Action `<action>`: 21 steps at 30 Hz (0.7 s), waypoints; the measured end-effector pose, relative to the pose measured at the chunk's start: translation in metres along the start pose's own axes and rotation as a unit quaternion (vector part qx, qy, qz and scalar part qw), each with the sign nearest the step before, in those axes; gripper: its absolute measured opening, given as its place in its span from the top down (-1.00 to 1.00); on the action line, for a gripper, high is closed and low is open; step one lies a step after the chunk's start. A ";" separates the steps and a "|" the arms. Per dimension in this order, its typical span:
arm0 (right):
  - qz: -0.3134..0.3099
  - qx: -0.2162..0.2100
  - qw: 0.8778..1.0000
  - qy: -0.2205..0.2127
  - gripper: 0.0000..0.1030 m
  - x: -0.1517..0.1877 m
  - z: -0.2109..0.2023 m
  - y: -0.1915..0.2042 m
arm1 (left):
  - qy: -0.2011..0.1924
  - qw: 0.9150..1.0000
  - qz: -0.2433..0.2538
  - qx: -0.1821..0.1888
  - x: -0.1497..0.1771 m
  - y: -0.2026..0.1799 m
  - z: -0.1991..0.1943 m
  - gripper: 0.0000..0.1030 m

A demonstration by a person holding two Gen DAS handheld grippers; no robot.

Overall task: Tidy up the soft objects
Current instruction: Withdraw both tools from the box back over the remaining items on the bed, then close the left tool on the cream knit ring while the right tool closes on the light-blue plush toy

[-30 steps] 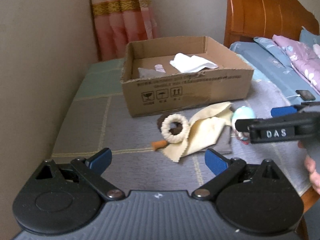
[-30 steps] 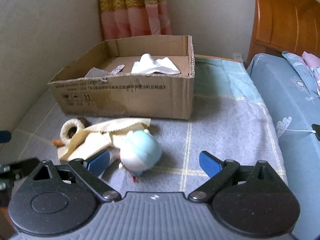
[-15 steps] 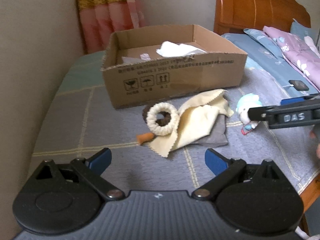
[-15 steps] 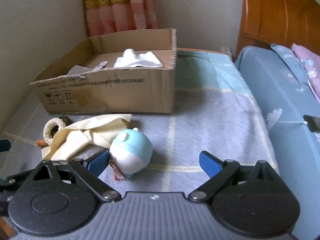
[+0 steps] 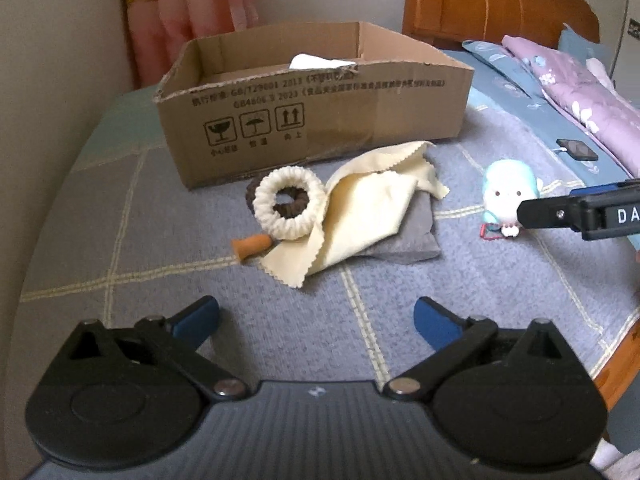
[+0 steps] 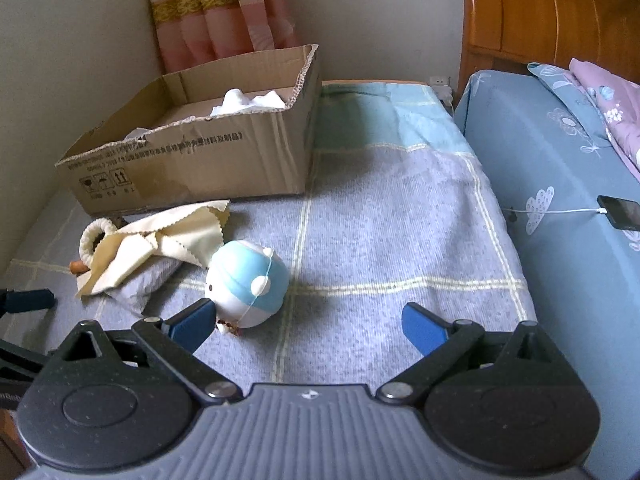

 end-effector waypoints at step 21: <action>-0.035 -0.033 0.999 -0.011 -0.80 0.000 0.007 0.026 | -0.079 0.992 -0.091 -0.032 -0.073 0.042 -0.003 -0.98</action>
Point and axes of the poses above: each gripper's, at about its wrist camera, not at the fingertips, and z roughly the way its jaws point, y to its left, x to its underside, the point moved 9 cm from there along z, roughly the way its jaws point, and after that the axes turned 5 degrees about -x, right-handed, at the moved point
